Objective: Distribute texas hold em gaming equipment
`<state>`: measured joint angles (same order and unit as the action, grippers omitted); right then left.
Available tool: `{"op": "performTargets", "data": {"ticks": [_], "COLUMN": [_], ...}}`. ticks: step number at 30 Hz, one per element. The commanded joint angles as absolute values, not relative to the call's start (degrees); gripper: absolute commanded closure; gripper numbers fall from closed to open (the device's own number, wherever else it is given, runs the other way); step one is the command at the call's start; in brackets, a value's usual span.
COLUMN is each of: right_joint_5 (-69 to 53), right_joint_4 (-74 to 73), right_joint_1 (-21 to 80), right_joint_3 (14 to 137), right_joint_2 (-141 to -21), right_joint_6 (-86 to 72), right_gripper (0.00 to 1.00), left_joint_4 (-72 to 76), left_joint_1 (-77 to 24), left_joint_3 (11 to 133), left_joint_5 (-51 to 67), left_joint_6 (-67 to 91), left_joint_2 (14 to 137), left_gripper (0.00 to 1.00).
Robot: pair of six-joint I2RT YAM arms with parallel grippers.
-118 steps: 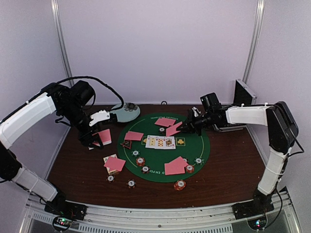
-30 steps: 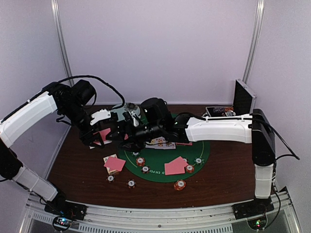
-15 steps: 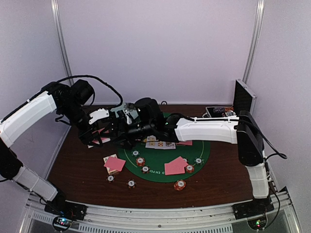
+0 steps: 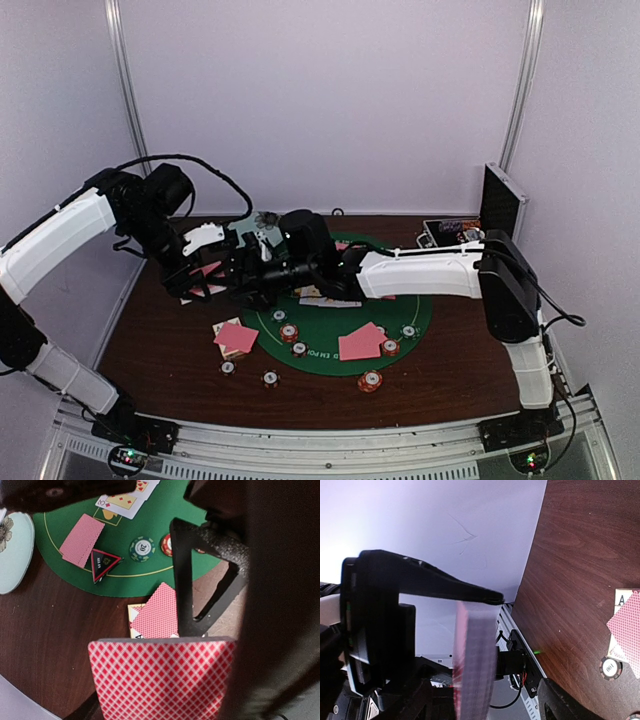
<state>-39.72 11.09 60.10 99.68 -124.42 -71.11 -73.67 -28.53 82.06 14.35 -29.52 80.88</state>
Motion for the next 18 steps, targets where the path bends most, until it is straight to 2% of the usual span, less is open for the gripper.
{"op": "performTargets", "data": {"ticks": [1, 5, 18], "right_joint_5": [-37.59, -37.02, -36.28], "right_joint_4": [17.24, 21.23, 20.96], "right_joint_1": [60.26, 60.15, 60.03], "right_joint_3": [95.47, 93.36, 96.48], "right_joint_2": [-121.93, -120.77, -123.96], "right_joint_6": [-72.7, -73.51, -77.52], "right_gripper": [0.24, 0.24, 0.27], "left_joint_4": [-71.59, -71.62, -71.79], "left_joint_1": [-29.44, -29.44, -29.44], "left_joint_3": [82.94, 82.72, 82.32], "left_joint_5": [17.74, 17.73, 18.55], "left_joint_6": [-30.63, -30.74, -31.27], "left_joint_2": [79.23, 78.94, 78.95], "left_gripper": [1.0, 1.0, 1.0]}}
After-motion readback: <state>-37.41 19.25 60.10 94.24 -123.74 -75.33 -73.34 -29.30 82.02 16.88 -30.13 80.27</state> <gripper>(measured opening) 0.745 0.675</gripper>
